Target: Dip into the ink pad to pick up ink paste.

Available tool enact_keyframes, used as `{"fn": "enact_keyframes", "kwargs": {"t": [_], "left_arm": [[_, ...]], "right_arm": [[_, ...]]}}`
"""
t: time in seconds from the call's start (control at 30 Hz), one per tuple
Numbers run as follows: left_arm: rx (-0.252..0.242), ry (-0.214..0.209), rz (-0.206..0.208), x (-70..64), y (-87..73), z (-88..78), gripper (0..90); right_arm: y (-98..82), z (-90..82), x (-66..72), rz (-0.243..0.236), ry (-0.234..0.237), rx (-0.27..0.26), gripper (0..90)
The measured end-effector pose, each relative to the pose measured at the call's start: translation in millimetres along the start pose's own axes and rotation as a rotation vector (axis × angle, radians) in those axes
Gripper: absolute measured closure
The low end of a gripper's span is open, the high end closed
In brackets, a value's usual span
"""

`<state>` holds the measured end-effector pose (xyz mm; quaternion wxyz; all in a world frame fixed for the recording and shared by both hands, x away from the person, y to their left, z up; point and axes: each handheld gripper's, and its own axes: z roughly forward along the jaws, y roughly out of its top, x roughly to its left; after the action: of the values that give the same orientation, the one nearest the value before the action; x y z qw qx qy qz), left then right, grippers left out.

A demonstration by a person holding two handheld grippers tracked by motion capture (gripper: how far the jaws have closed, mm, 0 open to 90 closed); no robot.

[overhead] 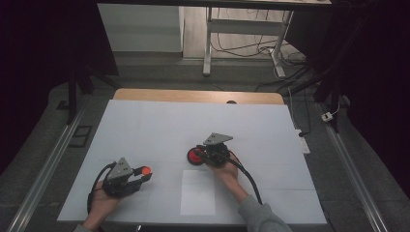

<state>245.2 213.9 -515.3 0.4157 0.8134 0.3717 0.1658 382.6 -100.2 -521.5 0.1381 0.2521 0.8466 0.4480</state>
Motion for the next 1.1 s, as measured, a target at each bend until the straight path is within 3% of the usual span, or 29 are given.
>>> {"fn": "enact_keyframes", "kwargs": {"t": [0.6,1.1], "left_arm": [[-0.002,0.000,-0.002,-0.4,0.2,-0.9,65.3],[-0.004,-0.001,-0.004,-0.5,0.6,-0.7,65.2]], "right_arm": [[-3.0,0.4,0.1,0.026,-0.004,-0.008,73.1],[-6.2,0.0,1.5,0.015,-0.012,-0.026,73.1]]}}
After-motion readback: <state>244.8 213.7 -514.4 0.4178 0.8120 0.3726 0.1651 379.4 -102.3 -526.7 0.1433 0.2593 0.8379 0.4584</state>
